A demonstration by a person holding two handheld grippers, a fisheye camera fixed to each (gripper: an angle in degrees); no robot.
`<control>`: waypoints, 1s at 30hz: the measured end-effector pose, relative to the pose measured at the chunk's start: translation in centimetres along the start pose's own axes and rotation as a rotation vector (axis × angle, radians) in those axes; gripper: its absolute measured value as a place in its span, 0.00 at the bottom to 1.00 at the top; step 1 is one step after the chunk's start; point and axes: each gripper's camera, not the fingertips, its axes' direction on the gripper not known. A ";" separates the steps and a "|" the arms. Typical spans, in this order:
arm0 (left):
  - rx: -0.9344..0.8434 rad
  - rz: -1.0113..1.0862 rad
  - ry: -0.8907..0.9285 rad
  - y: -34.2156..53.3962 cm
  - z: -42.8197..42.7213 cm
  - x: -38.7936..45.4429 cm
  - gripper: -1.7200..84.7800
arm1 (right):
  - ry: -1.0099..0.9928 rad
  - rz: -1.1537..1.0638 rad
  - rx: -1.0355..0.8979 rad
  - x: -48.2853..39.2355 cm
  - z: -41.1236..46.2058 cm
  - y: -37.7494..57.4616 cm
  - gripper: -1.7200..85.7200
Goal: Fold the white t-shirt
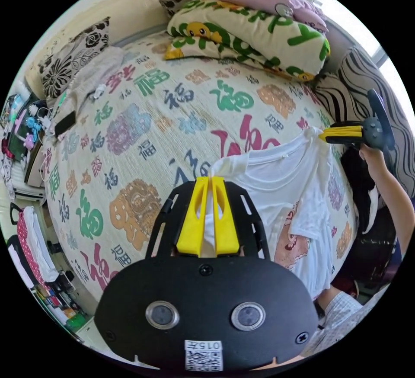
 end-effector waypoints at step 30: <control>-0.237 -0.047 0.267 48.9 0.2 11.5 0.03 | -0.266 -0.273 -0.325 -17.3 11.5 44.2 0.03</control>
